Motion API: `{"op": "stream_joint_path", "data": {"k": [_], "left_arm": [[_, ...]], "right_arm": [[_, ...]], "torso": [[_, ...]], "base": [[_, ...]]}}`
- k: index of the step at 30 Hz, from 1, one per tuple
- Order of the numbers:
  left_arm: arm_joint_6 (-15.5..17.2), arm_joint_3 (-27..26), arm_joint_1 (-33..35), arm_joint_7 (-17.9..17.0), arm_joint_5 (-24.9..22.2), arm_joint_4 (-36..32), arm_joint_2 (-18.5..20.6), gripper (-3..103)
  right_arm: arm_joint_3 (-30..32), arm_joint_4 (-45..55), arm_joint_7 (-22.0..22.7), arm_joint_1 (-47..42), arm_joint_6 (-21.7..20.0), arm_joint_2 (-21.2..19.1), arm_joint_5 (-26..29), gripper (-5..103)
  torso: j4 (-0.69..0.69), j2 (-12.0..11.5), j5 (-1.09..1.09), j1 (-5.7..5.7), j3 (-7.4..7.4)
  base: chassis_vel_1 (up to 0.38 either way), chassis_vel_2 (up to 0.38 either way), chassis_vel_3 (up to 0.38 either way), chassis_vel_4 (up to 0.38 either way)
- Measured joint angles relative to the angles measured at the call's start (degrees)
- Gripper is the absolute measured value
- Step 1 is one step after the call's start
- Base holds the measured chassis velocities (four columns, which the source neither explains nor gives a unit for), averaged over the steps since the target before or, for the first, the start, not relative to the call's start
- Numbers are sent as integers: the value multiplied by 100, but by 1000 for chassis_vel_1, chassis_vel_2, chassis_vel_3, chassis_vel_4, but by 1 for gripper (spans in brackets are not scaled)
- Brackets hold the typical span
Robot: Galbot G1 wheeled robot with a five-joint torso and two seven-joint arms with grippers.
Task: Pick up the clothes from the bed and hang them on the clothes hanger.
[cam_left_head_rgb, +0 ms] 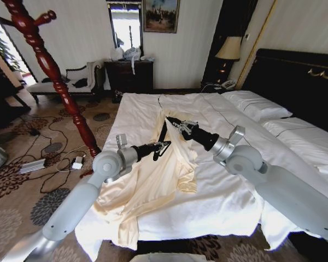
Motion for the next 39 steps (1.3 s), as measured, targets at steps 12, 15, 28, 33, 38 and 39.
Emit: {"op": "stream_joint_path", "data": {"k": [12, 15, 28, 33, 38, 39], "left_arm": [[-78, -260, 113, 74, -1, -329, 336, 20], [-81, -296, 218, 88, -23, -599, 562, 20], [8, -44, 201, 200, -315, -1400, 1452, 20], [74, 181, 119, 262, -360, -1693, 1645, 20], [127, 370, 36, 320, -383, -1891, 1716, 20], [138, 450, 1, 329, -385, -1968, 1727, 20]], "right_arm": [[655, 48, -839, -592, 670, -267, 227, 44], [953, -365, 179, -399, 141, -315, 718, 60], [1020, -2966, -3366, 155, 361, -1057, 595, 99], [1051, -3684, -4812, 181, 575, -1196, 254, 100], [1055, -4080, -5767, 176, 664, -1260, 131, 100], [1048, -4212, -6205, 204, 669, -1257, 7, 100]], "torso": [[-4, 0, 0, 0, 0], [3, 0, 1, 0, 0], [0, 1, 0, 0, -1], [-2, 0, 2, 0, 0], [0, 0, 0, -1, -1], [-1, 0, 1, 0, -1]], "base": [[0, 0, 0, 0], [0, 0, 0, 0], [0, 0, 0, 0], [0, 0, 0, 0], [0, 0, 0, 0], [0, 0, 0, 0]]}}
